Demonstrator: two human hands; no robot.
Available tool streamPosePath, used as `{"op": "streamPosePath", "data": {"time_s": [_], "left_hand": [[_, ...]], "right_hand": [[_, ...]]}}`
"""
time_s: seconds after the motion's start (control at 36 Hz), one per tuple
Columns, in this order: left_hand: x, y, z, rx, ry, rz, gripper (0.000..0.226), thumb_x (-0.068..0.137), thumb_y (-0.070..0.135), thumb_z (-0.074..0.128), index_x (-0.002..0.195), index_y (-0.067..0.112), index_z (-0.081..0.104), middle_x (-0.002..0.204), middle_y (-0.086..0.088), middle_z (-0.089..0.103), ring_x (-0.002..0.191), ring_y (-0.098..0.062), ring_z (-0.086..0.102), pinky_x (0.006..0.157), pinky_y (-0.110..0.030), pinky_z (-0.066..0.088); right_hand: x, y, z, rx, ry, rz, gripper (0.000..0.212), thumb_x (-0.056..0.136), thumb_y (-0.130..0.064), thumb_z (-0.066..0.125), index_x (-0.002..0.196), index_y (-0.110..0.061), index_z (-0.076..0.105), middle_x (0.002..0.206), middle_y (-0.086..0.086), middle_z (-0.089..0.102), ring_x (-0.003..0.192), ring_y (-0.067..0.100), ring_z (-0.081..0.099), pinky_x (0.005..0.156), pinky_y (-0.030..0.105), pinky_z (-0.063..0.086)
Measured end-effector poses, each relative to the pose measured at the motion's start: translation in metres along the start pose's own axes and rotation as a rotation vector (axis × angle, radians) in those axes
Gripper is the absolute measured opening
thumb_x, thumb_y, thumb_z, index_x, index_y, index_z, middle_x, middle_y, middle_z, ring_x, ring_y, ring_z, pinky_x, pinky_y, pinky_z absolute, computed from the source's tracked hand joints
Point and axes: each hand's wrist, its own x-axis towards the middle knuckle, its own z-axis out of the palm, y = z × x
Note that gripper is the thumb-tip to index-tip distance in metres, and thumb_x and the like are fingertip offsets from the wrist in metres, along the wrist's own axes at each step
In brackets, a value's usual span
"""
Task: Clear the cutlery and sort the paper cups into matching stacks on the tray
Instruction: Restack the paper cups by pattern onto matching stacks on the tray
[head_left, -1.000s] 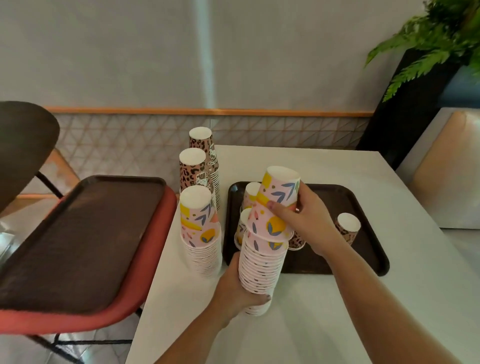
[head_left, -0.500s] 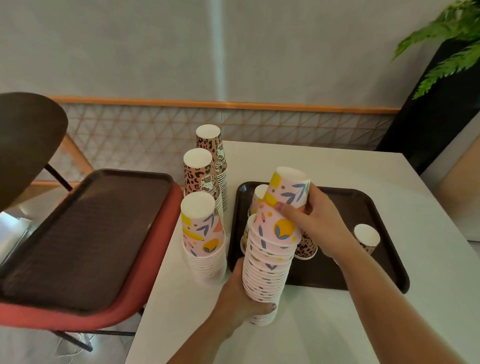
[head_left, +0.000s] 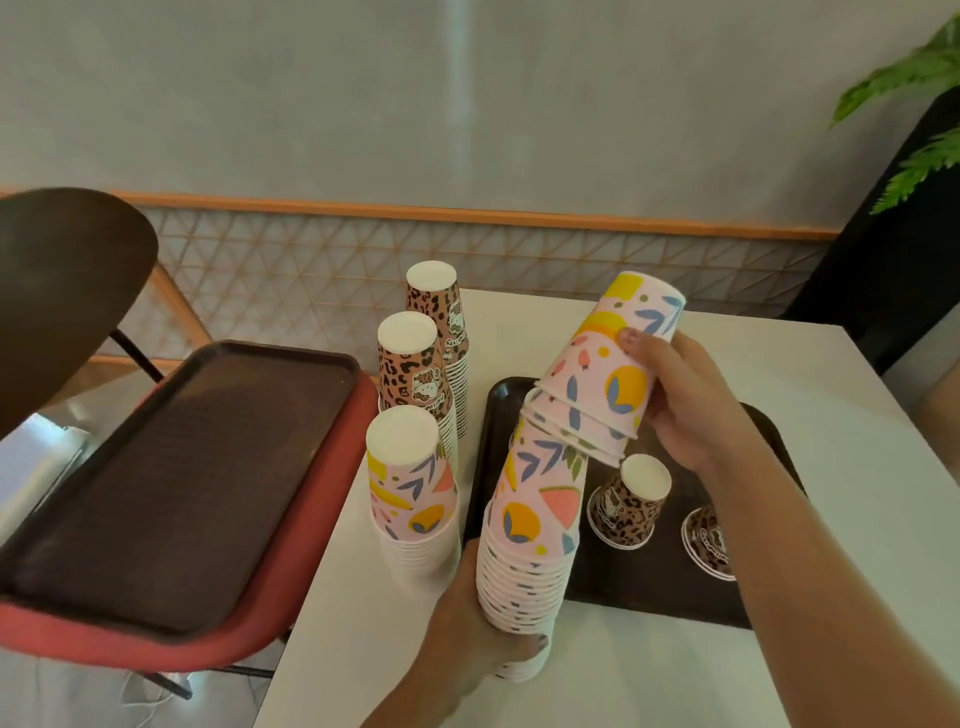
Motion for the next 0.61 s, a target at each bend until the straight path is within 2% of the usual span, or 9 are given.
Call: {"op": "streamPosePath", "data": {"time_s": [0.17,0.22,0.28,0.33,0.36,0.42,0.47,0.53,0.61], "left_hand": [[-0.001,-0.003,-0.002,-0.034,-0.008,-0.006,0.099,0.051,0.013,0.089,0.134,0.030,0.038,0.117,0.028,0.060,0.107,0.013,0.055,0.079,-0.003,0.045],[-0.002,-0.003,-0.002,-0.038,-0.012,-0.016,0.101,0.051,0.015,0.089,0.135,0.033,0.035,0.119,0.029,0.058,0.108,0.015,0.052,0.081,-0.002,0.044],[-0.004,-0.001,-0.003,-0.034,-0.025,-0.028,0.103,0.046,0.025,0.089,0.132,0.039,0.033,0.126,0.028,0.053,0.116,0.011,0.050,0.092,-0.009,0.044],[-0.005,0.001,-0.002,-0.014,-0.027,-0.041,0.103,0.042,0.037,0.087,0.128,0.043,0.031,0.136,0.020,0.048,0.126,-0.001,0.046,0.107,-0.027,0.041],[-0.005,0.001,-0.003,0.001,-0.026,-0.043,0.104,0.041,0.039,0.086,0.128,0.044,0.030,0.138,0.017,0.047,0.128,-0.004,0.045,0.109,-0.032,0.040],[-0.007,0.002,-0.004,0.014,-0.017,-0.045,0.106,0.044,0.034,0.088,0.130,0.040,0.027,0.135,0.015,0.048,0.122,-0.002,0.049,0.106,-0.025,0.041],[-0.008,0.004,-0.005,0.015,-0.010,-0.038,0.106,0.042,0.035,0.087,0.130,0.040,0.026,0.136,0.017,0.045,0.123,0.000,0.046,0.106,-0.022,0.040],[-0.005,0.003,-0.003,0.052,-0.015,-0.014,0.103,0.038,0.048,0.079,0.125,0.046,0.023,0.144,0.020,0.029,0.134,-0.002,0.033,0.115,-0.030,0.031],[-0.002,0.007,0.000,0.111,-0.015,0.000,0.100,0.038,0.062,0.064,0.122,0.049,0.010,0.134,0.034,0.010,0.136,0.001,0.018,0.117,-0.022,0.018]], "right_hand": [[0.004,0.009,0.007,0.111,-0.010,0.027,0.029,0.070,-0.021,0.069,0.096,-0.014,0.061,0.084,-0.001,0.074,0.078,0.014,0.070,0.075,0.031,0.056],[0.011,0.007,0.004,0.193,0.051,0.036,0.027,0.073,-0.026,0.060,0.096,-0.014,0.061,0.084,-0.001,0.074,0.078,0.014,0.070,0.076,0.031,0.056],[0.020,0.007,-0.001,0.273,0.136,0.044,0.016,0.084,-0.024,0.054,0.095,-0.015,0.060,0.084,-0.001,0.074,0.080,0.013,0.069,0.077,0.032,0.056],[0.032,0.011,-0.005,0.316,0.224,0.027,0.013,0.092,-0.023,0.050,0.097,-0.017,0.059,0.088,0.000,0.072,0.082,0.014,0.069,0.077,0.033,0.056],[0.038,0.015,-0.007,0.282,0.274,0.005,0.011,0.093,-0.022,0.050,0.098,-0.018,0.059,0.091,-0.001,0.071,0.083,0.013,0.068,0.074,0.033,0.056],[0.050,0.027,-0.008,0.147,0.378,-0.053,0.012,0.091,-0.019,0.055,0.103,-0.016,0.057,0.096,-0.001,0.068,0.087,0.013,0.067,0.069,0.030,0.056],[0.060,0.043,-0.008,-0.058,0.460,-0.112,0.028,0.086,-0.020,0.063,0.112,-0.013,0.054,0.103,0.000,0.066,0.095,0.016,0.065,0.076,0.031,0.054],[0.065,0.059,-0.007,-0.332,0.471,-0.173,0.042,0.081,-0.023,0.069,0.118,-0.013,0.051,0.108,-0.001,0.063,0.097,0.013,0.061,0.081,0.029,0.051],[0.069,0.077,-0.004,-0.543,0.415,-0.237,0.049,0.079,-0.023,0.072,0.120,-0.010,0.049,0.109,-0.001,0.061,0.096,0.011,0.057,0.079,0.023,0.045]]}}
